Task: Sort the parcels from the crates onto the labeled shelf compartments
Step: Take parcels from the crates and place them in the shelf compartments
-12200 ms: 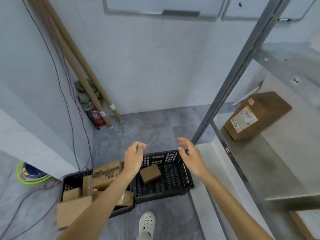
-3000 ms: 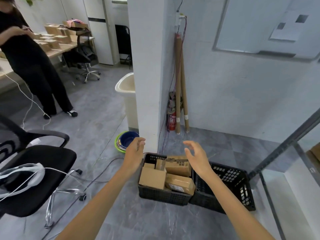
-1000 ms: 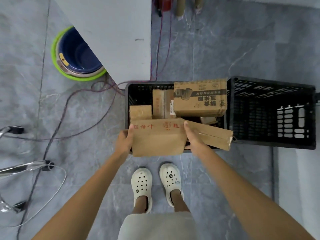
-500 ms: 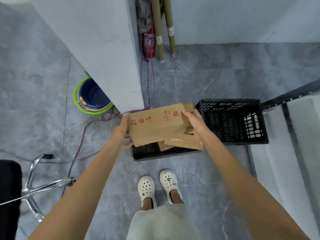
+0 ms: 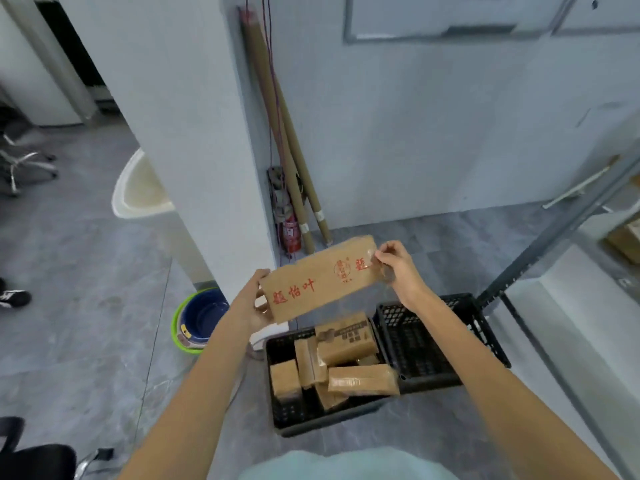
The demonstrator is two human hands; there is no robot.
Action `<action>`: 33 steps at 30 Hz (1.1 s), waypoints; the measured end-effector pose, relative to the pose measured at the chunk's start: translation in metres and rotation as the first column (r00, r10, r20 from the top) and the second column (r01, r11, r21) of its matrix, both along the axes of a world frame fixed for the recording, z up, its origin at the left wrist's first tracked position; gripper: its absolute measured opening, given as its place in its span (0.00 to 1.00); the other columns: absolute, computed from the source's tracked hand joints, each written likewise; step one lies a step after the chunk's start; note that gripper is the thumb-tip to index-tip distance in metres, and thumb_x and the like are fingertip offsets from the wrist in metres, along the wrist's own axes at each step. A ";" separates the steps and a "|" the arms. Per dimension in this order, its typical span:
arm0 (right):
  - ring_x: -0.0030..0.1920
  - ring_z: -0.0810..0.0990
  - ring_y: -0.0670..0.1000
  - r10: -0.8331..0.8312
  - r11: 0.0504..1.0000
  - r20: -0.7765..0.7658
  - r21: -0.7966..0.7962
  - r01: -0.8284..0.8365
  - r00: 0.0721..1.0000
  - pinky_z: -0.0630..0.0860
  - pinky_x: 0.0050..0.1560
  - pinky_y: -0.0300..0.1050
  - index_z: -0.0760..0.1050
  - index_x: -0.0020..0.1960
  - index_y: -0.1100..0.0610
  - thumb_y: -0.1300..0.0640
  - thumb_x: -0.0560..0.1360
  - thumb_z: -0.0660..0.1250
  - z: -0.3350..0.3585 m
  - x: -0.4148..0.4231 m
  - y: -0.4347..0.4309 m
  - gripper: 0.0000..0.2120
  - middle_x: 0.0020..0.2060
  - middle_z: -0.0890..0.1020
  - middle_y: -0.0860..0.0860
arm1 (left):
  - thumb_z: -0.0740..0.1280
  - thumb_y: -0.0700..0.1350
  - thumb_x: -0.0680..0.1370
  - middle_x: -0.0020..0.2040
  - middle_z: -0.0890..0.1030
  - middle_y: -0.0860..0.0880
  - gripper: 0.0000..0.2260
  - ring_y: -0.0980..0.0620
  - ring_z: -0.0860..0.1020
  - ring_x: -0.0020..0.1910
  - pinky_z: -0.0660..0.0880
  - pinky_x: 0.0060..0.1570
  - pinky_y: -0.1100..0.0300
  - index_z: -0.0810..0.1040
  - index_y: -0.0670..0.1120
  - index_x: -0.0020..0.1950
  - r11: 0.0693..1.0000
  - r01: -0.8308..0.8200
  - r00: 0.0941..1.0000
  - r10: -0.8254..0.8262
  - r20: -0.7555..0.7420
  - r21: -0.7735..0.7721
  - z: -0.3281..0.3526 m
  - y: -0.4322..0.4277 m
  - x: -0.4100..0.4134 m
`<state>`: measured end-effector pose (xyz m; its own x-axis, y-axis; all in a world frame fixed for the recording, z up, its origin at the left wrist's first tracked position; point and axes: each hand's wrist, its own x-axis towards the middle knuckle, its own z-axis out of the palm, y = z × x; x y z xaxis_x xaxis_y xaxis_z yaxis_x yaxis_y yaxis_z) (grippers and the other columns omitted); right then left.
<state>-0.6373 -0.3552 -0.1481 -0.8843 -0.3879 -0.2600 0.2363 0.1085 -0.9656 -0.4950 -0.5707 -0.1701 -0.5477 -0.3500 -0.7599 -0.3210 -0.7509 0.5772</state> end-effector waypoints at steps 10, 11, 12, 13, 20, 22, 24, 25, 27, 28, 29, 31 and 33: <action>0.44 0.78 0.50 -0.146 0.975 0.042 -0.164 0.151 0.988 0.73 0.36 0.44 0.69 0.51 0.53 0.54 0.74 0.69 0.056 0.025 0.041 0.10 0.47 0.78 0.49 | 0.67 0.46 0.76 0.54 0.79 0.43 0.11 0.46 0.79 0.44 0.76 0.40 0.49 0.69 0.51 0.56 0.939 0.196 0.896 -0.289 -0.337 -0.284 0.041 0.017 0.011; 0.45 0.78 0.50 -0.149 0.972 0.041 -0.177 0.154 0.988 0.74 0.37 0.45 0.69 0.54 0.53 0.55 0.74 0.69 0.060 0.026 0.046 0.12 0.49 0.79 0.50 | 0.67 0.45 0.76 0.55 0.79 0.43 0.11 0.46 0.80 0.44 0.77 0.37 0.50 0.69 0.52 0.56 0.932 0.198 0.874 -0.308 -0.376 -0.304 0.046 0.019 0.010; 0.46 0.79 0.51 -0.146 0.970 0.039 -0.190 0.150 0.989 0.75 0.37 0.46 0.70 0.56 0.52 0.55 0.74 0.69 0.064 0.028 0.051 0.12 0.50 0.79 0.51 | 0.69 0.44 0.75 0.57 0.78 0.42 0.14 0.46 0.80 0.46 0.79 0.36 0.52 0.69 0.51 0.57 0.923 0.204 0.847 -0.333 -0.415 -0.325 0.050 0.020 0.008; 0.46 0.80 0.51 -0.137 0.970 0.036 -0.198 0.142 0.990 0.76 0.37 0.46 0.71 0.56 0.51 0.55 0.74 0.69 0.067 0.028 0.056 0.12 0.52 0.80 0.53 | 0.71 0.45 0.73 0.59 0.77 0.42 0.16 0.46 0.80 0.48 0.79 0.36 0.52 0.70 0.52 0.58 0.913 0.206 0.819 -0.358 -0.449 -0.353 0.053 0.021 0.008; 0.41 0.83 0.49 -0.113 0.959 -0.071 -0.268 0.090 0.991 0.80 0.34 0.43 0.73 0.54 0.48 0.60 0.74 0.69 0.091 0.026 0.088 0.12 0.51 0.82 0.53 | 0.83 0.54 0.54 0.64 0.76 0.45 0.40 0.43 0.76 0.60 0.77 0.55 0.44 0.69 0.56 0.62 0.873 0.300 0.699 -0.475 -0.535 -0.384 0.063 0.033 -0.002; 0.40 0.83 0.48 -0.083 0.962 -0.128 -0.269 0.046 0.988 0.80 0.35 0.42 0.74 0.54 0.48 0.60 0.71 0.70 0.097 0.028 0.093 0.14 0.48 0.82 0.50 | 0.83 0.53 0.53 0.62 0.77 0.45 0.43 0.44 0.78 0.58 0.79 0.50 0.46 0.67 0.56 0.64 0.865 0.361 0.682 -0.500 -0.534 -0.349 0.064 0.040 -0.004; 0.42 0.82 0.49 -0.044 0.964 -0.174 -0.266 -0.004 0.984 0.80 0.36 0.42 0.73 0.55 0.48 0.59 0.68 0.71 0.101 0.028 0.097 0.17 0.50 0.82 0.49 | 0.83 0.53 0.52 0.59 0.80 0.46 0.46 0.46 0.80 0.55 0.80 0.46 0.50 0.66 0.53 0.66 0.842 0.412 0.672 -0.538 -0.509 -0.347 0.066 0.048 -0.005; 0.43 0.82 0.49 -0.033 0.966 -0.192 -0.258 -0.018 0.981 0.80 0.36 0.42 0.73 0.56 0.49 0.58 0.67 0.70 0.104 0.028 0.099 0.18 0.51 0.82 0.49 | 0.83 0.53 0.51 0.59 0.81 0.47 0.47 0.47 0.81 0.55 0.80 0.45 0.51 0.67 0.52 0.66 0.829 0.433 0.667 -0.558 -0.493 -0.354 0.065 0.050 -0.006; 0.44 0.82 0.50 -0.016 0.973 -0.213 -0.230 -0.034 0.977 0.79 0.36 0.42 0.73 0.57 0.49 0.57 0.67 0.69 0.108 0.026 0.103 0.19 0.54 0.80 0.49 | 0.84 0.53 0.50 0.59 0.80 0.47 0.48 0.46 0.80 0.57 0.79 0.48 0.51 0.66 0.52 0.66 0.808 0.468 0.659 -0.589 -0.467 -0.358 0.065 0.053 -0.008; 0.44 0.82 0.50 -0.011 0.975 -0.219 -0.218 -0.038 0.976 0.79 0.36 0.42 0.73 0.57 0.48 0.56 0.67 0.69 0.109 0.025 0.105 0.19 0.55 0.80 0.50 | 0.84 0.53 0.51 0.61 0.79 0.46 0.48 0.45 0.79 0.58 0.79 0.50 0.50 0.66 0.51 0.67 0.798 0.485 0.653 -0.602 -0.460 -0.358 0.065 0.054 -0.009; 0.45 0.82 0.50 -0.005 0.977 -0.222 -0.210 -0.042 0.975 0.79 0.36 0.42 0.73 0.57 0.48 0.56 0.67 0.69 0.111 0.025 0.107 0.19 0.56 0.80 0.50 | 0.84 0.52 0.51 0.62 0.78 0.45 0.49 0.44 0.78 0.59 0.79 0.52 0.48 0.65 0.51 0.67 0.790 0.497 0.645 -0.614 -0.456 -0.360 0.064 0.053 -0.011; 0.46 0.82 0.50 -0.017 0.980 -0.232 -0.197 -0.029 0.973 0.80 0.39 0.43 0.74 0.57 0.48 0.56 0.69 0.70 0.110 0.023 0.109 0.18 0.57 0.80 0.50 | 0.84 0.53 0.51 0.64 0.76 0.42 0.49 0.43 0.77 0.61 0.76 0.57 0.45 0.65 0.50 0.68 0.787 0.492 0.638 -0.617 -0.460 -0.373 0.063 0.053 -0.015; 0.53 0.81 0.50 -0.148 0.970 -0.260 -0.224 0.089 0.954 0.79 0.49 0.47 0.76 0.58 0.49 0.58 0.74 0.69 0.107 0.019 0.110 0.14 0.59 0.79 0.51 | 0.84 0.54 0.50 0.65 0.75 0.41 0.48 0.43 0.75 0.59 0.73 0.60 0.42 0.67 0.50 0.66 0.811 0.447 0.662 -0.584 -0.470 -0.378 0.063 0.057 -0.019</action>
<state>-0.6187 -0.2455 -0.0409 -0.9526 -0.2954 0.0730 -0.0409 -0.1136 -0.9927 -0.5141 -0.5141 -0.1068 -0.9762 0.0058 -0.2166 -0.2010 -0.3984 0.8949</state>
